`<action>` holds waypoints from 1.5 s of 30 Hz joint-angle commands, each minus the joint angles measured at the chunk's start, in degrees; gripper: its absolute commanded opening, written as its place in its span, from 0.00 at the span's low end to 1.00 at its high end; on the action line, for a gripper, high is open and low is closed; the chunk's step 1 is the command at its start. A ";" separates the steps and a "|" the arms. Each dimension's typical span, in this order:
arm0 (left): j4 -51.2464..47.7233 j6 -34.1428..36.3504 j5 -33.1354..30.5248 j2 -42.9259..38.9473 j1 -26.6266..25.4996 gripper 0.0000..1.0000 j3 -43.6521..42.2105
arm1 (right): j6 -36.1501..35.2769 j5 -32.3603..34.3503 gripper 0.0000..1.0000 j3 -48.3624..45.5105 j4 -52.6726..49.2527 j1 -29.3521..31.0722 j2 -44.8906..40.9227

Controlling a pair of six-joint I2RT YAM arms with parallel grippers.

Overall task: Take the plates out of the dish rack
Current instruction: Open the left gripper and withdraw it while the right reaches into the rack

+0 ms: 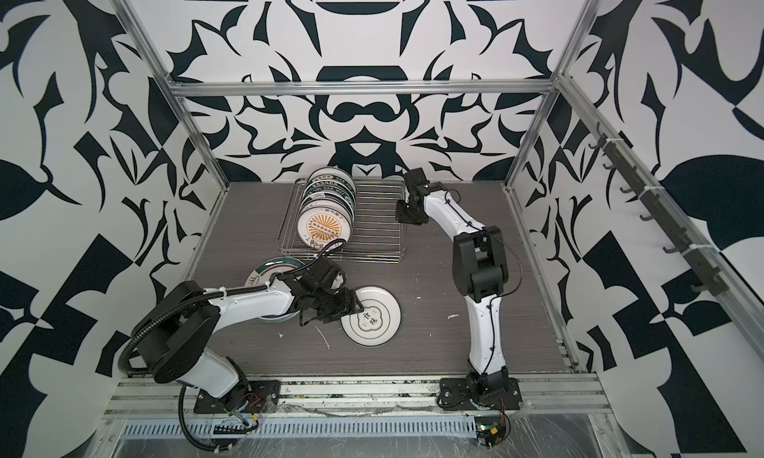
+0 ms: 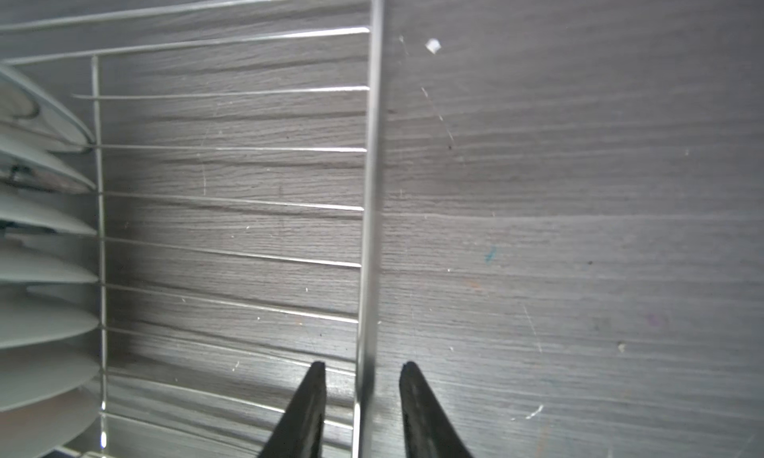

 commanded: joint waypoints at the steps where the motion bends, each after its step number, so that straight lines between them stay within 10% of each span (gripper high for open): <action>1: -8.52 1.39 -4.89 1.50 0.18 0.71 0.01 | -0.67 -0.51 0.39 2.93 -0.35 -0.23 -1.96; 15: -17.21 3.63 -11.15 -5.40 2.28 0.84 0.92 | -2.58 1.97 0.44 8.35 -3.95 -0.75 -4.43; 16: -17.79 3.90 -11.30 -6.29 2.75 1.00 0.84 | -2.65 2.10 0.44 8.34 -3.92 -0.69 -4.99; 30: -30.89 7.59 -18.04 -22.51 10.72 0.99 3.50 | -19.68 0.77 0.46 10.02 -0.54 5.93 -13.02; 45: -38.74 7.10 -22.49 -32.49 23.61 0.99 5.64 | -35.89 -9.21 0.35 30.58 -7.23 17.16 3.41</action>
